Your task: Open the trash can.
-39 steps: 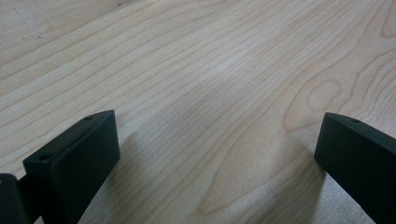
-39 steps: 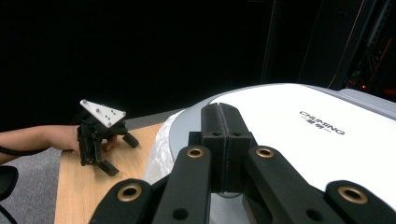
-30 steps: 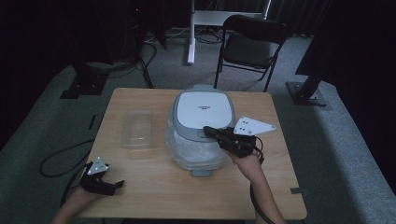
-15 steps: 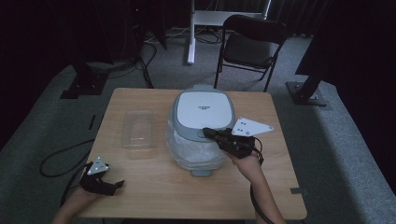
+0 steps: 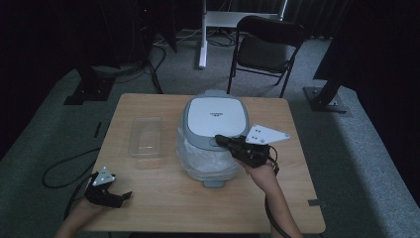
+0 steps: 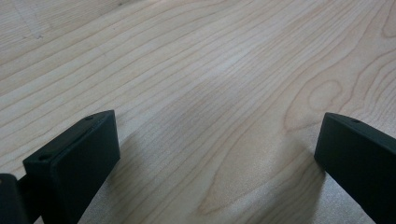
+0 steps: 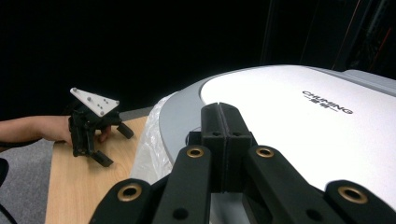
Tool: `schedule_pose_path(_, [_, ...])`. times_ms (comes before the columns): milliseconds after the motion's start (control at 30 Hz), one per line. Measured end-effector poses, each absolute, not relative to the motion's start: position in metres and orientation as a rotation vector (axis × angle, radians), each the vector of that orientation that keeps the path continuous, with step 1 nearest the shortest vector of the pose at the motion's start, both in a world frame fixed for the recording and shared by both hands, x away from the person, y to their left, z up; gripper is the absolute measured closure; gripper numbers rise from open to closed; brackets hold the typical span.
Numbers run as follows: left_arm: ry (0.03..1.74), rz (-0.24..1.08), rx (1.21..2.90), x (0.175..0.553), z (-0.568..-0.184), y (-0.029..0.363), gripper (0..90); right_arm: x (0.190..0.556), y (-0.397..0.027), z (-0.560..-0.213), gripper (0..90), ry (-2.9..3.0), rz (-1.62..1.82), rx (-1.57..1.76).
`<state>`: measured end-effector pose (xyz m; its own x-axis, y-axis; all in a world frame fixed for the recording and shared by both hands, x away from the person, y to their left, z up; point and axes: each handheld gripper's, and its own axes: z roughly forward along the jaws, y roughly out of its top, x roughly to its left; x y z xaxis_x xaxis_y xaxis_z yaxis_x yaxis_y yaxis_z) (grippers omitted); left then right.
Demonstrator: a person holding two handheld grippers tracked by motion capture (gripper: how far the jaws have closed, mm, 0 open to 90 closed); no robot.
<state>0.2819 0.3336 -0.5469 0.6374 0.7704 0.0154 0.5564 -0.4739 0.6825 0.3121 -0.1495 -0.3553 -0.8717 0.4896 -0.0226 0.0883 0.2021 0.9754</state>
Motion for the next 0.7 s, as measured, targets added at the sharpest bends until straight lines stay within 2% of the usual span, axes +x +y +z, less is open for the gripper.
schedule_pose_path(467, [1.032, 0.427, 2.205, 0.2817, -0.5468, 0.3335, 0.9, 0.3119, -0.1496, -0.3556, 90.0, 2.163, 1.719, 0.556])
schedule_pose_path(500, [1.032, 0.426, 2.205, 0.2817, -0.5468, 0.3335, 0.9, 0.3117, -0.1496, -0.355, 84.4, 2.164, 1.721, 0.561])
schedule_pose_path(533, [1.032, 0.427, 2.205, 0.2817, -0.5468, 0.3335, 0.9, 0.312, -0.1496, -0.3542, 70.8, 2.179, 1.732, 0.554])
schedule_pose_path(567, [1.032, 0.426, 2.205, 0.2817, -0.5468, 0.3335, 0.9, 0.3118, -0.1488, -0.3537, 64.3, 2.178, 1.73, 0.561])
schedule_pose_path(633, [1.032, 0.426, 2.205, 0.2817, -0.5468, 0.3335, 0.9, 0.312, -0.1486, -0.3535, 55.8, 2.178, 1.737, 0.579])
schedule_pose_path(700, [1.032, 0.426, 2.205, 0.2817, -0.5468, 0.3335, 0.9, 0.3113, -0.1495, -0.3531, 51.3, 2.156, 1.725, 0.593])
